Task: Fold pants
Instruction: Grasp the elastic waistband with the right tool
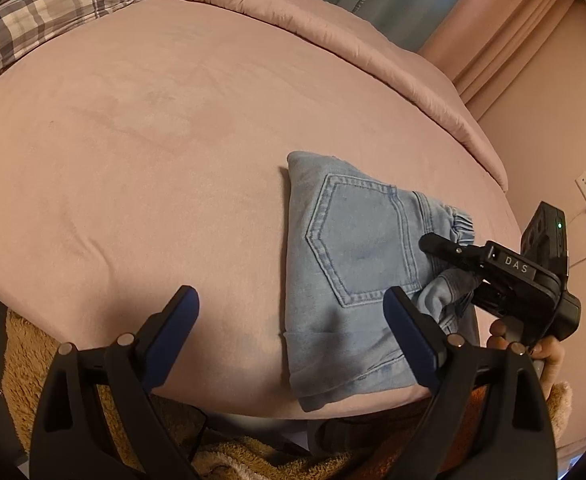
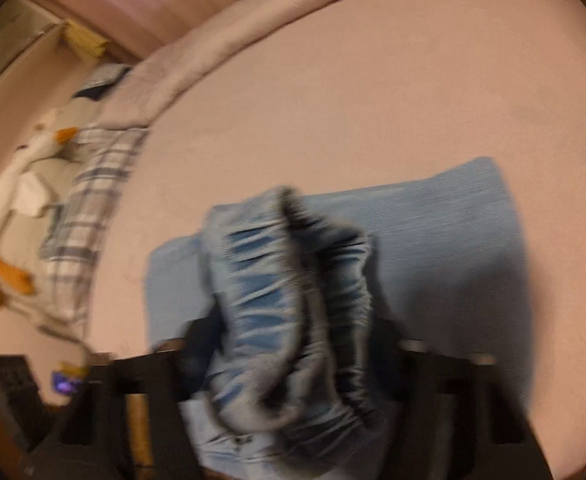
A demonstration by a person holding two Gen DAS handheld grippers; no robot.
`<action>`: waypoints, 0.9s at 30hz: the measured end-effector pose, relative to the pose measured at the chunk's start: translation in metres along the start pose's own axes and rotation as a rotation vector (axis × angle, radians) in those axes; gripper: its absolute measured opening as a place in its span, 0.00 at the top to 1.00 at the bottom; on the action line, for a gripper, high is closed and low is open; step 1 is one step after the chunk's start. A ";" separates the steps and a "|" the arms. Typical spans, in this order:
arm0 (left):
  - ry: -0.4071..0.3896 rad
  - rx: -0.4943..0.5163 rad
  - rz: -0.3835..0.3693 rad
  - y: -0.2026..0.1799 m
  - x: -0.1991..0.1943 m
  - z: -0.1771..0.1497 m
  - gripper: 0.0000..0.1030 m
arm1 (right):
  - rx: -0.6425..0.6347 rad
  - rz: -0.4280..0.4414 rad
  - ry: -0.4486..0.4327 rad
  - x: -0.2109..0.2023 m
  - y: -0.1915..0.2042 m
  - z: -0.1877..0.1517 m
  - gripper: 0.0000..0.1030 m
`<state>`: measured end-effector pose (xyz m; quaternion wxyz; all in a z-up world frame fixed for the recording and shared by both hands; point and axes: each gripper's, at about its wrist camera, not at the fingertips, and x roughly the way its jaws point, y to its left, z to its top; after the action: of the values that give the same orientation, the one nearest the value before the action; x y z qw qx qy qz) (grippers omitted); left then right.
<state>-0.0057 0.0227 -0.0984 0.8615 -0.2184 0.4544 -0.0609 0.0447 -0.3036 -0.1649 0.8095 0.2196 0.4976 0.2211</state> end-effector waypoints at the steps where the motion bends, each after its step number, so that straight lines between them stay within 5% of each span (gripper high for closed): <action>1: 0.002 0.001 0.000 0.001 0.001 0.001 0.09 | 0.020 0.015 -0.003 -0.001 -0.001 -0.001 0.56; 11: -0.024 0.032 -0.045 -0.016 -0.005 0.011 0.13 | -0.110 -0.073 -0.298 -0.099 0.027 -0.016 0.62; 17: 0.004 0.115 -0.063 -0.045 0.021 0.030 0.31 | 0.073 -0.187 -0.211 -0.071 -0.031 -0.019 0.62; 19: 0.038 0.122 -0.093 -0.052 0.037 0.037 0.45 | 0.104 -0.220 -0.172 -0.058 -0.040 -0.018 0.62; 22: 0.085 0.153 -0.042 -0.061 0.065 0.040 0.57 | 0.081 -0.245 -0.178 -0.059 -0.034 -0.021 0.62; 27: 0.171 0.156 -0.008 -0.056 0.099 0.026 0.56 | 0.067 -0.263 -0.180 -0.054 -0.032 -0.023 0.62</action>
<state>0.0778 -0.0498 -0.1365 0.8337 -0.1465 0.5192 -0.1181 0.0066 -0.3575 -0.1546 0.8648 0.1985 0.4548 0.0761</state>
